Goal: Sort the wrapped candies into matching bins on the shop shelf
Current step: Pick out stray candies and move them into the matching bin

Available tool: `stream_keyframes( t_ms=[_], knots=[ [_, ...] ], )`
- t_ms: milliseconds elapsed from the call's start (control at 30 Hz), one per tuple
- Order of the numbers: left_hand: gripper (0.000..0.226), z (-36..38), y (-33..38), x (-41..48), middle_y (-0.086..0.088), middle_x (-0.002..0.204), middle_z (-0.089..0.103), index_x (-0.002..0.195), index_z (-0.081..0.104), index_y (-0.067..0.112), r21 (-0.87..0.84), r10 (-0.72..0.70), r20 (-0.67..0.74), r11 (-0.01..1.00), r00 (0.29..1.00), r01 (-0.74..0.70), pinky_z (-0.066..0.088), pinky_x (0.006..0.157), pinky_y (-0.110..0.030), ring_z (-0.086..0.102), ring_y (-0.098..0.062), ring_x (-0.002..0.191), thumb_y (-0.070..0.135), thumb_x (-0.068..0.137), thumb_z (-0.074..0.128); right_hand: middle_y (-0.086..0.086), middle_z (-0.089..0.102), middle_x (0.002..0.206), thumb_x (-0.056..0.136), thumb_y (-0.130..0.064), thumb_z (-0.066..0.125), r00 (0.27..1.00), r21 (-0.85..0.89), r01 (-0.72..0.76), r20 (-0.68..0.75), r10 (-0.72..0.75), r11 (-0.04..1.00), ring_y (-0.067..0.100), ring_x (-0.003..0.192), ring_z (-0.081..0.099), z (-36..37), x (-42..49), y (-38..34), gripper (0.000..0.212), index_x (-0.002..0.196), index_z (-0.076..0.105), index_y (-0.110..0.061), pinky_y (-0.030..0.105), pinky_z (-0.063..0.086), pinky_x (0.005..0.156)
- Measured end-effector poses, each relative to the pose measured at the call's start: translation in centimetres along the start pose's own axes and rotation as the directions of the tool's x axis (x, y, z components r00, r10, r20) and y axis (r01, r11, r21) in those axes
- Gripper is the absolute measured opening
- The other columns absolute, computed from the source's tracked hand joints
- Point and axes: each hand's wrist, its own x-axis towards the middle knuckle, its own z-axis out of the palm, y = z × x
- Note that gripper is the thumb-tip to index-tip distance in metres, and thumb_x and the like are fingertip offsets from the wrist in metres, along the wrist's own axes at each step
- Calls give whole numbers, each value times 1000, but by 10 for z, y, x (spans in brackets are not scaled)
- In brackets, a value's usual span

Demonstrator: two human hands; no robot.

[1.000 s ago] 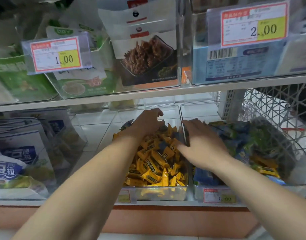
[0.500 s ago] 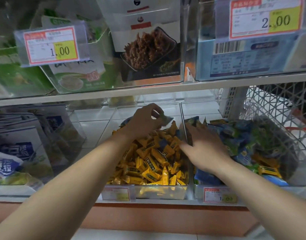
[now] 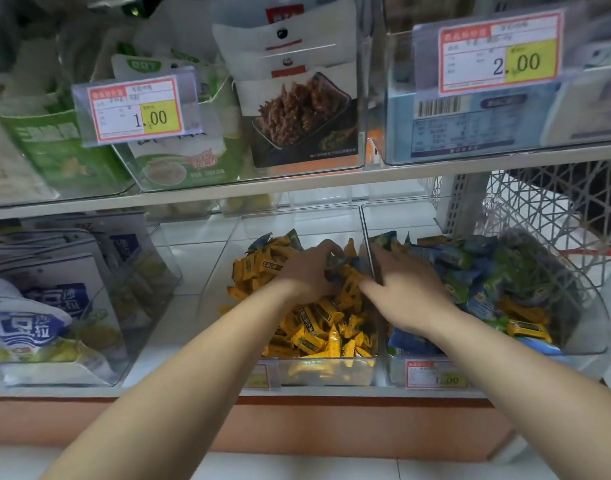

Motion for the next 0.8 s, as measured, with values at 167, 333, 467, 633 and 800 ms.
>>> stream_keyframes(
  t_ms=[167,333,467,633,800],
  knots=[
    [48,-6,3,-5,3,113,60,118,51,30,-129,-22,-37,991,999,17,55,66,-20,61,-13,91,16,81,78,-5,57,86,88,-51,41,1000,-17,-2,19,3,1000,24,83,56,-2,-1,0,27,101,48,-29,37,43,76],
    [50,-41,7,-24,12,105,59,114,57,30,-322,-125,-335,947,934,11,44,68,-11,57,-12,94,14,75,83,2,57,110,82,-58,43,999,-98,8,-47,-13,995,27,104,53,-9,-3,-5,51,119,51,-25,38,46,84],
    [54,-52,19,-50,-1,111,67,113,62,29,-601,-222,-357,798,907,-41,59,83,-41,66,-24,100,11,69,87,5,49,141,88,-49,60,976,-29,90,-197,-94,995,27,128,46,-13,-3,-22,73,151,32,-24,38,44,100],
    [51,-43,35,-79,-14,106,72,114,63,23,-897,-273,-178,441,945,-42,57,68,-29,69,-22,78,16,67,84,-3,56,140,101,-40,51,995,493,56,-97,-9,868,-3,116,58,-13,-12,-51,56,153,34,-27,10,37,90],
    [46,-25,48,-101,-15,117,68,122,58,20,-963,-338,-110,270,935,-16,59,83,-35,73,-25,92,20,81,80,-15,61,111,100,-27,59,992,771,-72,-9,125,633,9,70,72,-15,-22,-62,43,142,50,-24,26,61,71]
  ],
)
